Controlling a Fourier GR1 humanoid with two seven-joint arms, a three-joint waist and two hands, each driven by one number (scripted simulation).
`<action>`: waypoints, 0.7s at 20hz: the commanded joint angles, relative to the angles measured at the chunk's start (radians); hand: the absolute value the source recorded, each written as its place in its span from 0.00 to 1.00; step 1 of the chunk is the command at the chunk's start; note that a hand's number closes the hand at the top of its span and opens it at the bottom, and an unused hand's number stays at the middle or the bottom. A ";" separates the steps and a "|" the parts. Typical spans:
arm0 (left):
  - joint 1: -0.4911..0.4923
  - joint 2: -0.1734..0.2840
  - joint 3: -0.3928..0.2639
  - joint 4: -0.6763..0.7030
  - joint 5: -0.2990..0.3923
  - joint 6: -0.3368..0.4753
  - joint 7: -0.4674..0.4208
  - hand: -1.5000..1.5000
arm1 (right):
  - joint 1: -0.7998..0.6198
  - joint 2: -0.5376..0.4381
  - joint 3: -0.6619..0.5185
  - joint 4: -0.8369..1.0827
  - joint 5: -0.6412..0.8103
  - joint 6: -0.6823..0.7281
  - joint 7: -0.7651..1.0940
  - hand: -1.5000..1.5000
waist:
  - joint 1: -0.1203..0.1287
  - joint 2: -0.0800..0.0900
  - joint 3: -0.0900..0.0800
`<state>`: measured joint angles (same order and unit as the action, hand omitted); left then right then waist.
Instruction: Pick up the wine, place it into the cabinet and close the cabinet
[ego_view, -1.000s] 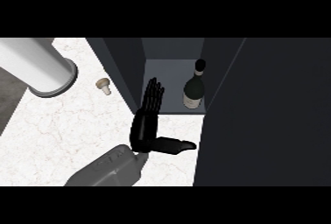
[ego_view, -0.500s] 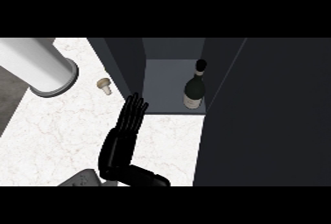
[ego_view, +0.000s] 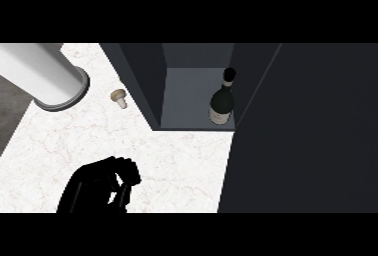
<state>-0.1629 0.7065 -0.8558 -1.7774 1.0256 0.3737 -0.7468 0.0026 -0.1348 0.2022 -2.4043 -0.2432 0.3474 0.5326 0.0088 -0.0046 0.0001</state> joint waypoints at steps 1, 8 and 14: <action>0.070 0.089 0.063 -0.085 0.021 -0.023 0.015 1.00 | 0.072 0.030 0.087 -0.136 -0.093 0.001 0.030 1.00 | -0.004 -0.001 0.000; 0.255 0.237 0.213 -0.108 0.086 -0.176 -0.073 0.00 | -0.030 0.094 0.344 -0.140 0.023 -0.078 0.180 1.00 | 0.007 -0.002 -0.002; 0.377 0.316 0.323 -0.104 0.186 -0.293 -0.107 0.00 | -0.169 0.134 0.610 -0.016 0.155 -0.219 0.237 1.00 | 0.014 -0.006 -0.004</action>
<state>0.1607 0.9790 -0.6087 -1.8935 1.1472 0.1401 -0.8431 -0.0844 -0.0225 0.6291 -2.4011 -0.1644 0.1971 0.6906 0.0203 -0.0096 -0.0023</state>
